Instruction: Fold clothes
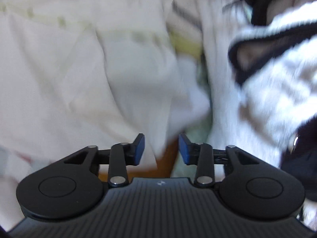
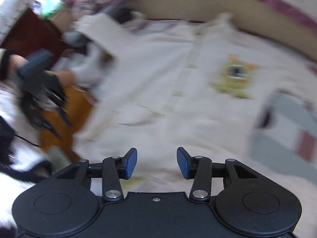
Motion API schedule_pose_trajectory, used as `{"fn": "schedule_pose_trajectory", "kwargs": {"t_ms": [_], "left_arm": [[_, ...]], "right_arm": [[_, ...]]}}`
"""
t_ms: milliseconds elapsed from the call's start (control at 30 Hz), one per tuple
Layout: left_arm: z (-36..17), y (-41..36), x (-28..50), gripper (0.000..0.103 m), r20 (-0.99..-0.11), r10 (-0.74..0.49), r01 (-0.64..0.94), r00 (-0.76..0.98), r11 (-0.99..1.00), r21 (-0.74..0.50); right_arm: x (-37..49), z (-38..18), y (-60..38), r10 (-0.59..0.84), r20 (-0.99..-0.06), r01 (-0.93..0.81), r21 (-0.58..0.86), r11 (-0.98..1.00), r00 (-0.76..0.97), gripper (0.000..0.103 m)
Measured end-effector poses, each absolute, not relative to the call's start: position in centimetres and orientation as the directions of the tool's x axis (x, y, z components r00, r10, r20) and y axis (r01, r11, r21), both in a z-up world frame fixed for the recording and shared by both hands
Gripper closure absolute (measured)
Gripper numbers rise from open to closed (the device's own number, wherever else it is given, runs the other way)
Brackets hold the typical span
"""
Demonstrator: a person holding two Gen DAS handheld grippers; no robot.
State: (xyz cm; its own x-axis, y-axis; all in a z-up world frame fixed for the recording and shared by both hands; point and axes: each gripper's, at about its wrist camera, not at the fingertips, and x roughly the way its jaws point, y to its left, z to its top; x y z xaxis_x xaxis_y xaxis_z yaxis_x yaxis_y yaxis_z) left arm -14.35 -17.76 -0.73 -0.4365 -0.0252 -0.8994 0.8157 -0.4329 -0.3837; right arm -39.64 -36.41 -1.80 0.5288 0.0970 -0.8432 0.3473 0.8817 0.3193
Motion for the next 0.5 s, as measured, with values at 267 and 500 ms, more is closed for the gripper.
{"fn": "schedule_pose_trajectory", "kwargs": {"t_ms": [267,500], "left_arm": [[-1.8,-28.0,-19.4,0.058,-0.814,-0.308,0.829,-0.493,-0.449,-0.332],[-4.5,-29.6,-22.0,0.058,-0.811,-0.326,0.826,-0.486,-0.476,-0.303]], "right_arm": [[-38.4,-6.0,-36.5,-0.102,-0.946,0.408,0.034,0.912,0.307,0.049],[-38.7,-7.3,-37.7,-0.150,-0.917,0.490,0.056,0.870,0.370,0.101]]}}
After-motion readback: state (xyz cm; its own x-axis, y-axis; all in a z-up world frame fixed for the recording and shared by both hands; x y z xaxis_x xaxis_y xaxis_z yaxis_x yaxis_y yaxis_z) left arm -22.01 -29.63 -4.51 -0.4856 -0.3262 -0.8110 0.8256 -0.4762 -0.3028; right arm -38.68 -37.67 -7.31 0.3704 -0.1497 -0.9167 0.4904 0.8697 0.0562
